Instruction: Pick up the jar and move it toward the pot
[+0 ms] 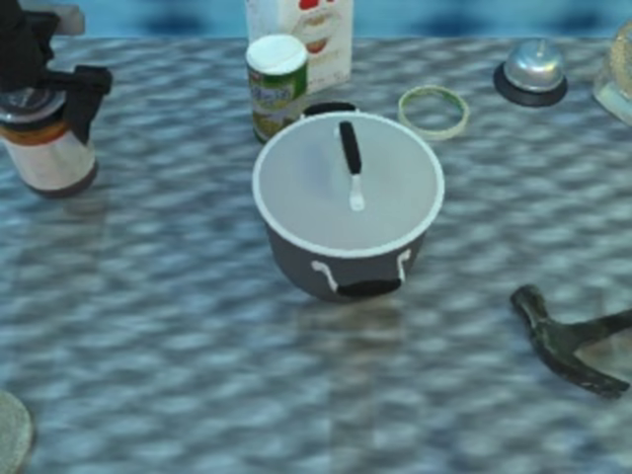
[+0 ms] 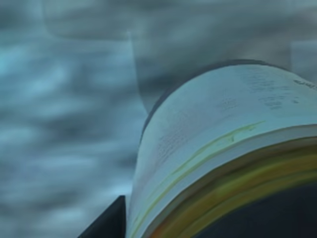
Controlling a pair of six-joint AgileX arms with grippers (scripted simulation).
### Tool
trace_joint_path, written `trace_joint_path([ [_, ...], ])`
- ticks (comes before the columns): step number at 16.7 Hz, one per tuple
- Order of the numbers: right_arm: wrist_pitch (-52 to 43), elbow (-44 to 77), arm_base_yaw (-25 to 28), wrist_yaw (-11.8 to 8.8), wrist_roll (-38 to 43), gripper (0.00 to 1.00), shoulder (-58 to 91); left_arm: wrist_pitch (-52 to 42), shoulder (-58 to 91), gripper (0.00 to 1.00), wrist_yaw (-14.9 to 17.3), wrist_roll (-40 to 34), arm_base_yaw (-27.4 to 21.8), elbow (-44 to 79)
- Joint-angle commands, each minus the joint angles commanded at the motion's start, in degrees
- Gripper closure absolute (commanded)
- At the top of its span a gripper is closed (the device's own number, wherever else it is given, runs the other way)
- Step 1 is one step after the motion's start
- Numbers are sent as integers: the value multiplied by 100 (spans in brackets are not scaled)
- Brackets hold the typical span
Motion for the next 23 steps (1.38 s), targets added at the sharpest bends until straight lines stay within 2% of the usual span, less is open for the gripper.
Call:
trace_joint_path([
  [6, 0, 0, 0, 0, 0, 0, 0, -253, -1703, 100, 1, -1, 83, -1413],
  [13, 0, 0, 0, 0, 0, 0, 0, -247, -1786, 100, -15, -81, -1, -1521],
  [16, 0, 0, 0, 0, 0, 0, 0, -96, -1669, 100, -89, -590, -362, -1592],
  [23, 0, 0, 0, 0, 0, 0, 0, 444, -1340, 100, -277, -2314, -1553, -1844],
])
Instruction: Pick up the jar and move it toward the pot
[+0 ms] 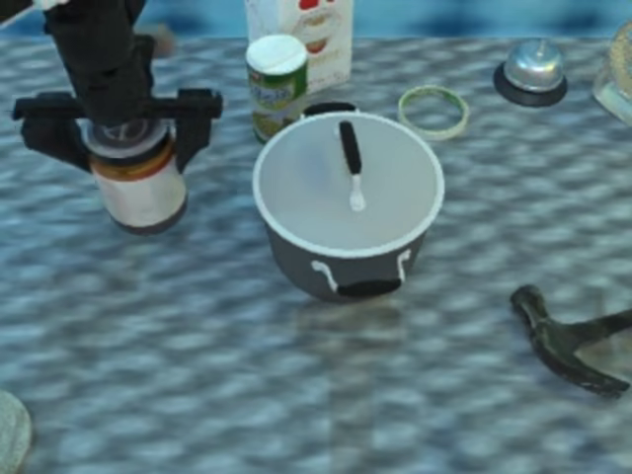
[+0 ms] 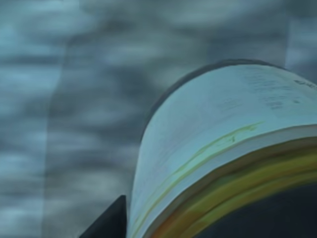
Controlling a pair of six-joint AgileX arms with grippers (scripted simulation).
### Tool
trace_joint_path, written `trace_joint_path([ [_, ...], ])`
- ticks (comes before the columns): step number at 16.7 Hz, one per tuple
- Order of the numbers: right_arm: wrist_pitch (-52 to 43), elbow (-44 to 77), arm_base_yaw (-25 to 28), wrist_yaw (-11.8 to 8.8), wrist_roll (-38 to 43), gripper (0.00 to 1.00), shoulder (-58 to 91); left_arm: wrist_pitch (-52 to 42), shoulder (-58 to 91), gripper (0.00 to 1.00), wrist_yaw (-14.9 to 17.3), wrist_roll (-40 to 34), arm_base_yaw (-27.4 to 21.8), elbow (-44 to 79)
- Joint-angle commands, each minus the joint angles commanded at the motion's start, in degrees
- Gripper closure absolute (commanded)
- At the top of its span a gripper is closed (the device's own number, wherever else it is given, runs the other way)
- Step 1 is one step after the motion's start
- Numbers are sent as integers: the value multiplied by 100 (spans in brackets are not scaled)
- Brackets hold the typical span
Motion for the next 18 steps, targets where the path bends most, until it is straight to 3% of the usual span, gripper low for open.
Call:
trace_joint_path([
  [7, 0, 0, 0, 0, 0, 0, 0, 75, 18, 100, -14, -176, -121, -45],
  [13, 0, 0, 0, 0, 0, 0, 0, 978, 228, 100, -21, -159, -123, -731],
  [18, 0, 0, 0, 0, 0, 0, 0, 1083, 268, 100, -16, -161, -121, -827],
])
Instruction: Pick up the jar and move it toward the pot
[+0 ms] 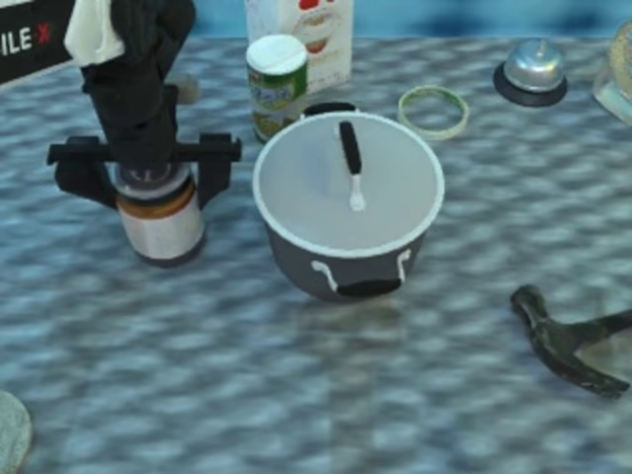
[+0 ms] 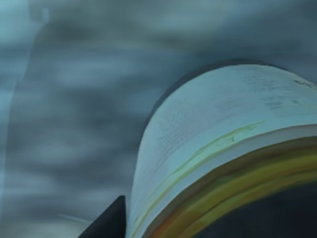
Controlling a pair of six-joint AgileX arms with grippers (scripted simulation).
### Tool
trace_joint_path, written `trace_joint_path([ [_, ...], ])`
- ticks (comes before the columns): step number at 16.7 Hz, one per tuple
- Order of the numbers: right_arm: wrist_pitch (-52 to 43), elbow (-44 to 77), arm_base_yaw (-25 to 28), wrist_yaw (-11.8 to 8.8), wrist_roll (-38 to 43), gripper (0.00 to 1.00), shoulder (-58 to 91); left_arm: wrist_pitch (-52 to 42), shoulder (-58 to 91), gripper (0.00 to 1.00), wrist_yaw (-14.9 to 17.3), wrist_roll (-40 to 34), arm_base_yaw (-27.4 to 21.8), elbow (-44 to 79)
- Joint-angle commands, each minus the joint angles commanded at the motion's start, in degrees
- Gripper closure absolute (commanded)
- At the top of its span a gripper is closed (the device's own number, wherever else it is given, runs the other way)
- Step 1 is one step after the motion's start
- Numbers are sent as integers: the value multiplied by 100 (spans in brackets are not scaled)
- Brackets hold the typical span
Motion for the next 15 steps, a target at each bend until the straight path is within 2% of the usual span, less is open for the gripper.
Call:
trace_joint_path([
  [13, 0, 0, 0, 0, 0, 0, 0, 0, 0, 2, 0, 0, 0, 0],
  [15, 0, 0, 0, 0, 0, 0, 0, 0, 0, 0, 0, 0, 0, 0],
])
